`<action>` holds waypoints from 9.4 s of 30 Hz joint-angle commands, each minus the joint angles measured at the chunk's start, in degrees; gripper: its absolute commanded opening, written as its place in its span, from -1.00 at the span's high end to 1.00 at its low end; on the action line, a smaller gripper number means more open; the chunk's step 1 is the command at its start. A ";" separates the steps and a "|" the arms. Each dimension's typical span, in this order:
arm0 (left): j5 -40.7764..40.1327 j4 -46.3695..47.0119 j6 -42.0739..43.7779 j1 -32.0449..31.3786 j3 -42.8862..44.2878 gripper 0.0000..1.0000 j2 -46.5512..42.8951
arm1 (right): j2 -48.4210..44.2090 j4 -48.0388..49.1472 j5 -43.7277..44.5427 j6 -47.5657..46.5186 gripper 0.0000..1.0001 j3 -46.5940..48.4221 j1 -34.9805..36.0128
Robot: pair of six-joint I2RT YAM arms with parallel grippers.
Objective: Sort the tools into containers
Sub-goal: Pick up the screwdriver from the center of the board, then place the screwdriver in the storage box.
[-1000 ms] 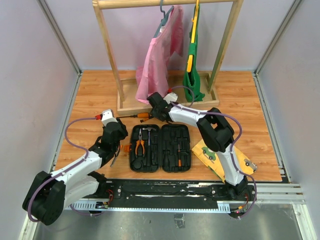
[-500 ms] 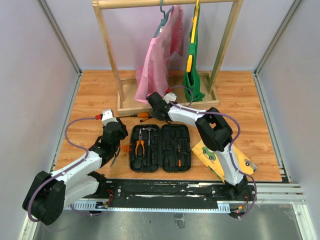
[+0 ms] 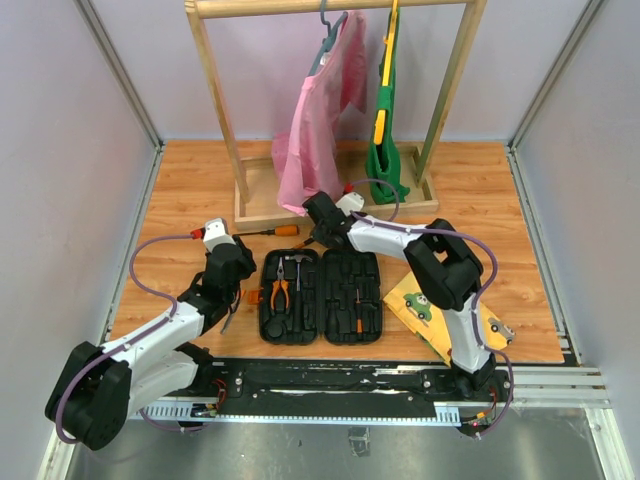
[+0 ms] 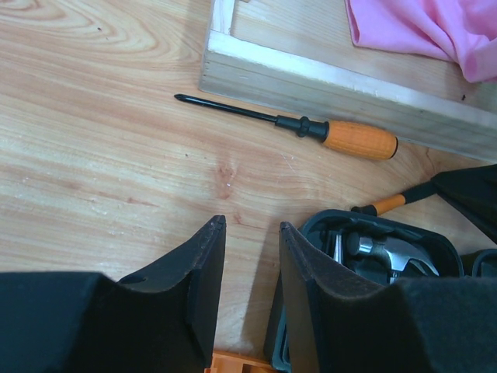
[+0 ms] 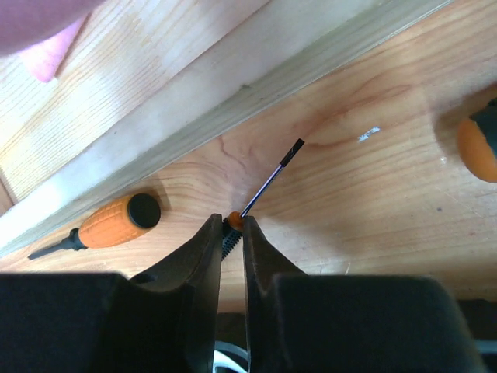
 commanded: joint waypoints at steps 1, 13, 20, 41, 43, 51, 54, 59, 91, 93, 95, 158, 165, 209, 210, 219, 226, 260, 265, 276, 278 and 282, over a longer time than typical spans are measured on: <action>-1.26 1.96 0.62 0.46 1.62 0.23 0.38 | -3.97 2.06 2.75 0.44 0.88 -2.35 0.78; -1.11 2.11 0.66 0.44 1.76 0.23 0.90 | -8.62 2.00 5.25 -1.62 0.89 -4.74 0.85; -0.87 2.27 0.63 0.44 1.76 0.23 1.18 | -13.60 3.31 8.49 -3.62 0.88 -9.02 0.89; -0.57 2.25 0.59 0.46 1.89 0.23 1.46 | -1.71 -10.48 4.79 -2.41 0.24 3.08 0.91; -0.64 2.23 0.64 0.46 1.97 0.23 1.52 | -0.36 -12.18 3.86 -2.43 0.24 4.80 0.91; -0.53 2.31 0.66 0.46 1.99 0.23 1.60 | 3.08 -16.60 1.20 -2.58 0.19 8.90 1.07; -0.48 2.32 0.63 0.44 2.02 0.23 1.64 | 3.79 -19.14 0.65 -2.42 0.17 10.38 1.47; -0.39 2.32 0.66 0.46 2.00 0.23 1.69 | 5.13 -19.99 -0.13 -2.23 0.16 11.30 2.18; -0.62 2.27 0.58 0.41 2.03 0.22 1.86 | -4.22 -2.36 -1.23 6.27 0.86 -3.85 0.62; -0.61 2.26 0.58 0.43 2.09 0.23 2.00 | -5.85 -0.07 -0.64 6.62 0.86 -5.70 0.64; -0.57 2.32 0.58 0.46 2.11 0.23 2.04 | -7.54 2.12 0.21 6.80 0.86 -7.19 0.68; 22.87 18.46 1.05 -0.69 1.15 0.23 3.39 | -51.49 -20.22 -21.46 -36.09 0.85 -38.50 0.72; 27.97 20.51 3.08 -7.97 2.56 0.23 7.07 | -48.99 -20.06 -22.54 -33.50 0.85 -39.46 1.04; 33.81 12.27 2.29 -12.80 5.56 0.20 18.08 | -48.75 -24.50 -20.33 -34.37 0.42 -37.32 1.82; 34.04 12.11 2.33 -12.87 5.84 0.20 18.73 | -48.73 -24.39 -20.32 -34.34 0.42 -37.45 1.82; 34.16 9.56 2.50 -13.60 8.79 0.12 24.16 | -48.22 -22.71 -20.65 -33.52 0.39 -38.55 1.90; 33.43 7.79 2.60 -13.75 10.56 0.09 27.14 | -47.75 -21.89 -21.02 -33.51 0.38 -38.47 2.09; 30.34 5.13 3.29 -14.13 12.69 0.29 29.35 | -41.67 -20.42 -21.02 -34.24 0.86 -37.86 2.43; 30.13 4.89 3.30 -14.13 12.96 0.30 29.81 | -39.97 -23.14 -19.99 -34.45 0.92 -37.02 2.64; 29.74 4.67 3.32 -14.13 13.53 0.35 30.85 | -29.46 -29.15 -15.73 -33.69 0.97 -34.83 6.84; 29.87 4.65 3.30 -14.13 13.70 0.35 31.07 | -27.54 -29.18 -15.58 -33.31 0.98 -34.96 7.23; 29.59 4.60 3.43 -14.13 13.75 0.34 31.07 | -24.45 -28.83 -16.06 -32.84 0.98 -35.49 7.74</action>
